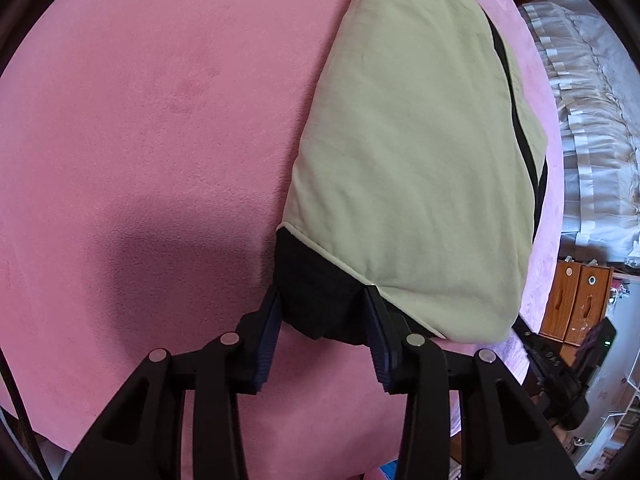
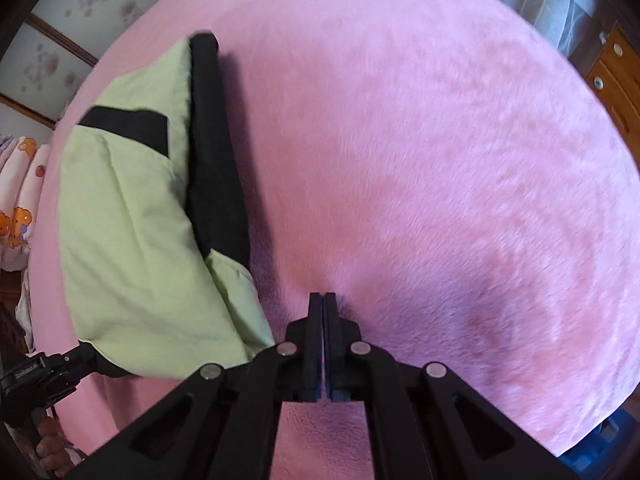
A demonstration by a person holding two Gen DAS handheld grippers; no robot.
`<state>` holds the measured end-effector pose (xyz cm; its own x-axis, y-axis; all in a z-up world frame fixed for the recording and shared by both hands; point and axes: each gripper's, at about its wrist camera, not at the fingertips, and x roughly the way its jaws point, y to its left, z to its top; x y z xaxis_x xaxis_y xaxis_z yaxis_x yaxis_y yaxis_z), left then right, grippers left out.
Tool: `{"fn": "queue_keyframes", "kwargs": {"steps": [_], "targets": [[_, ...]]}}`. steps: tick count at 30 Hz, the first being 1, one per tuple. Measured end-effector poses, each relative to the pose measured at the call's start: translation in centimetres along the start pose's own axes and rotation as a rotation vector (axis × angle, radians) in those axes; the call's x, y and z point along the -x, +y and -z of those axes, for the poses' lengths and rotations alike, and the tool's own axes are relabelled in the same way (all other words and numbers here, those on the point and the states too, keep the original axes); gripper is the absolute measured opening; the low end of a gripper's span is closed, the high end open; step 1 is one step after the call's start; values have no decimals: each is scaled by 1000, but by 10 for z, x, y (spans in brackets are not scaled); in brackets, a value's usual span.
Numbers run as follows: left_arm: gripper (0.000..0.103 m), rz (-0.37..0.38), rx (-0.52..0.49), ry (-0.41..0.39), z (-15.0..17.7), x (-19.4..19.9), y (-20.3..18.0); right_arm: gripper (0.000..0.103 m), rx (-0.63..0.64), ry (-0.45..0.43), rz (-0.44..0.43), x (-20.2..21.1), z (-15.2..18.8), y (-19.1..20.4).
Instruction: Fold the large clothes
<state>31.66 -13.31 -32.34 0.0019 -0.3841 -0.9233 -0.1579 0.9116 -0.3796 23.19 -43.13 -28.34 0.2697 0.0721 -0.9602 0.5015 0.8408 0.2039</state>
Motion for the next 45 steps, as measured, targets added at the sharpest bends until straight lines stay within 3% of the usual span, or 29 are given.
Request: {"fn": "queue_keyframes", "kwargs": {"steps": [4,7,9,10,12,16,20,21,24,27,35,45], "targets": [[39,-51,-42,-45,2,13,-14,0,37,-80,-74,34,-15,14],[41,-61,-112,-90,2,26,-32,2,101,-76,-233,44,-30,38],[51,-65,-144,-110,-4,34,-44,10,135,-46,-278,39,-41,55],[52,-72,-161,-121,-8,34,-49,20,154,-33,-280,34,-45,62],[53,-90,-178,-120,-16,31,-51,28,178,-26,-273,23,-56,74],[53,-87,-168,-105,-35,25,-52,28,188,12,-211,-7,-73,84],[58,-83,-151,-116,-48,19,-51,29,123,86,-252,-31,-79,73],[58,-84,-145,-119,-51,18,-51,28,111,92,-266,-35,-78,74],[58,-76,-136,-130,-54,24,-48,9,118,73,-298,-35,-75,75],[58,-81,-142,-133,-56,24,-49,4,121,37,-311,-25,-72,69],[58,-81,-175,-127,-54,35,-55,2,177,-97,-213,7,-72,67],[58,-69,-195,-102,-60,32,-51,2,99,-83,-85,-19,-70,52]]}}
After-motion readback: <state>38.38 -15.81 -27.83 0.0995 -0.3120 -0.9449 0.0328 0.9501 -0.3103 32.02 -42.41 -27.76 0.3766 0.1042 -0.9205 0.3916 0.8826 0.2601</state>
